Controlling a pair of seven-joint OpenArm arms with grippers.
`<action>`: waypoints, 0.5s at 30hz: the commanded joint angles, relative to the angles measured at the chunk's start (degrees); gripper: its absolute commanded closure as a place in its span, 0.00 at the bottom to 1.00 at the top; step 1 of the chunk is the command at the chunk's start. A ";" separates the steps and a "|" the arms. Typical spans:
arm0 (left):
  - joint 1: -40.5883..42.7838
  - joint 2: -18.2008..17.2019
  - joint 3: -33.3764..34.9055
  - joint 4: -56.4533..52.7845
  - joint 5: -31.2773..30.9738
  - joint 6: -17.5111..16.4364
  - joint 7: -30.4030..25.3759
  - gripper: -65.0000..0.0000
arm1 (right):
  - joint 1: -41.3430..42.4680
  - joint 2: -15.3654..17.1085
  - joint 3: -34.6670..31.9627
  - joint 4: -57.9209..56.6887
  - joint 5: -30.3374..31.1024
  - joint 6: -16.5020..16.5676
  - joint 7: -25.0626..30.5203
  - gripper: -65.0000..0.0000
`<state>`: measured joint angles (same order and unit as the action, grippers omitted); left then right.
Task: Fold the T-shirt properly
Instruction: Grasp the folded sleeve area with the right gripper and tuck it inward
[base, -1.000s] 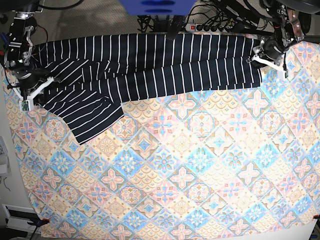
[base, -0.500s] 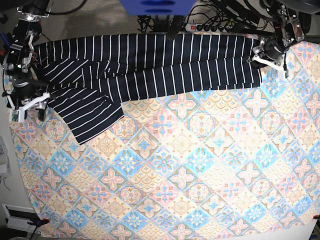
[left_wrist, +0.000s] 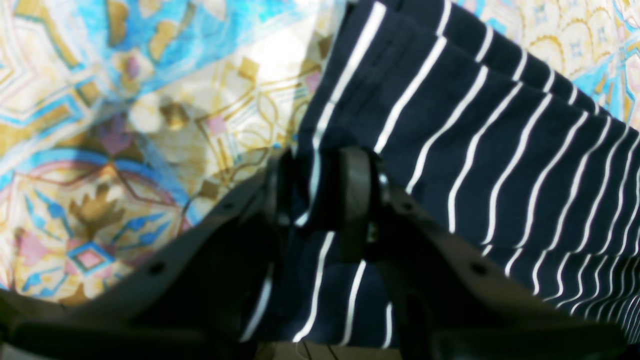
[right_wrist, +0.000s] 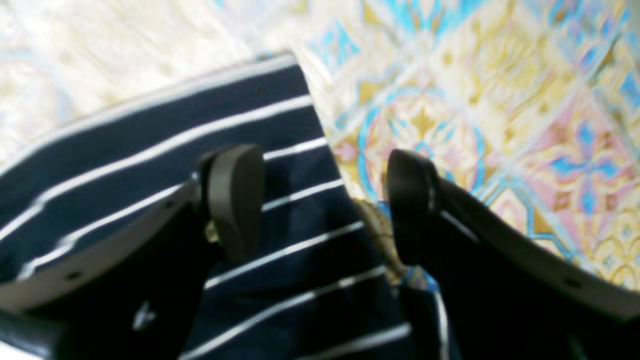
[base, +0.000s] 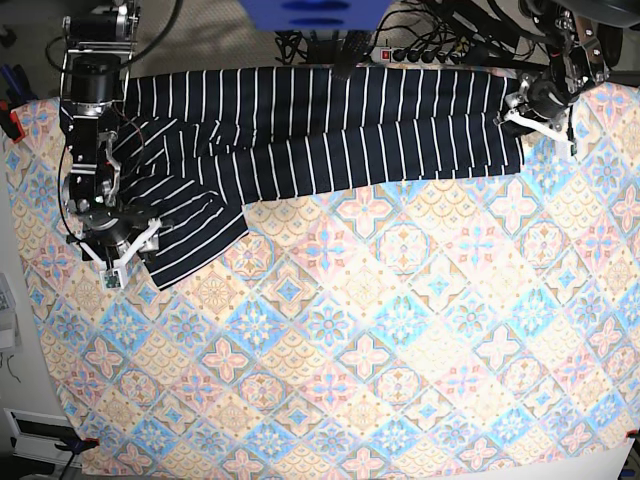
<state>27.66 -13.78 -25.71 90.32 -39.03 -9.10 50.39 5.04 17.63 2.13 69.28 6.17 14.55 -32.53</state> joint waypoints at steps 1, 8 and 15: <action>0.08 -0.68 -0.26 0.97 -0.58 -0.35 -0.50 0.75 | 2.83 0.97 -0.07 -0.75 0.20 -0.26 1.90 0.42; 0.08 -0.68 -0.26 0.97 -0.58 -0.35 -0.50 0.75 | 8.72 1.05 -0.07 -14.73 0.20 3.08 5.59 0.42; -0.63 -0.68 -0.26 0.97 -0.58 -0.35 -0.50 0.75 | 8.54 0.97 -0.15 -19.03 0.20 3.17 5.76 0.43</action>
<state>27.29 -13.80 -25.67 90.32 -39.05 -9.10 50.39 12.88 17.96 1.91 50.00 6.87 17.82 -26.11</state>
